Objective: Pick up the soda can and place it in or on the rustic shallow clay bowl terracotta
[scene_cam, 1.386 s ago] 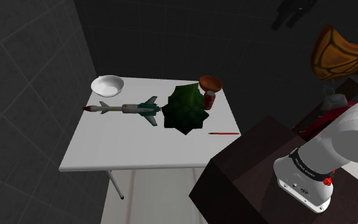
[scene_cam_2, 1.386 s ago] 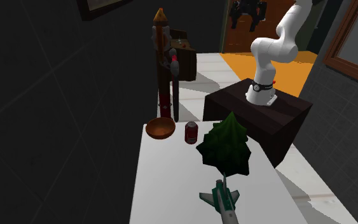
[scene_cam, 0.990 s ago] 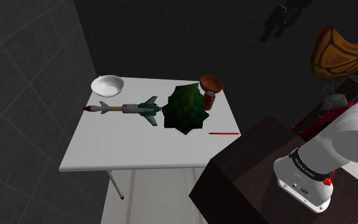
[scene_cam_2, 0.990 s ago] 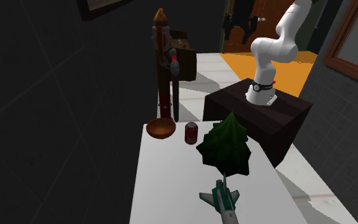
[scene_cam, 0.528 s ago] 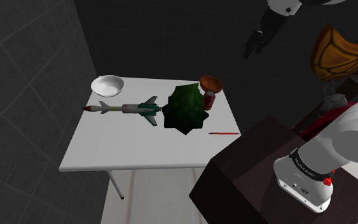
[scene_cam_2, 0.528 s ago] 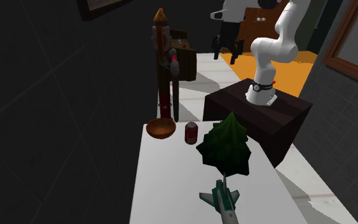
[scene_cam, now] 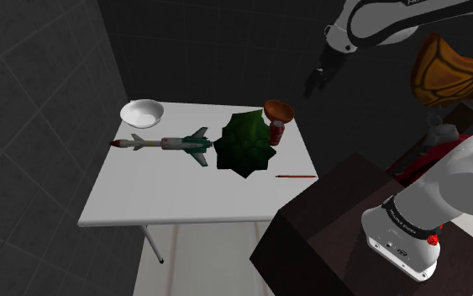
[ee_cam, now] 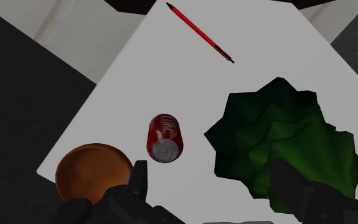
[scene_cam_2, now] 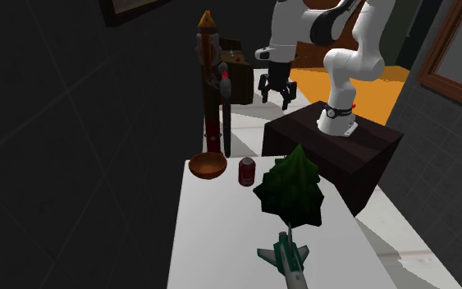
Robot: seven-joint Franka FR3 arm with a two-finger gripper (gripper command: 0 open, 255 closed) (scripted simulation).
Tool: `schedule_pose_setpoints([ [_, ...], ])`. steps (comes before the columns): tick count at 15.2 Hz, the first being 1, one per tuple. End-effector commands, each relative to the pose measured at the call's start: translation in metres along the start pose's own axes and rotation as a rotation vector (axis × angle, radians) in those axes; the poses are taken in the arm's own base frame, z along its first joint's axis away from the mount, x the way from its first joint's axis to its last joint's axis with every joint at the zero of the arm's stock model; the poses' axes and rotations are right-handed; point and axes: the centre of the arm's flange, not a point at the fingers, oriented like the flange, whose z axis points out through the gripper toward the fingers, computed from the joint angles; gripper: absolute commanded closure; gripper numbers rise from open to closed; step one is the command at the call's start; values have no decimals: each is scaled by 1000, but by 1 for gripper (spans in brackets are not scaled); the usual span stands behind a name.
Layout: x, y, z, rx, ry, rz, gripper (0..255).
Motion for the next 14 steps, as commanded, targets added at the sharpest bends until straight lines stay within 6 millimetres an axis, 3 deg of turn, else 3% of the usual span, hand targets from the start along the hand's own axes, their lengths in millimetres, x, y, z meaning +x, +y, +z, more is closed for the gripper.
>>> schedule_pose_setpoints([
  [1,10,5,25,2,-7,-15,0],
  [14,64,36,188,17,-63,-107,0],
])
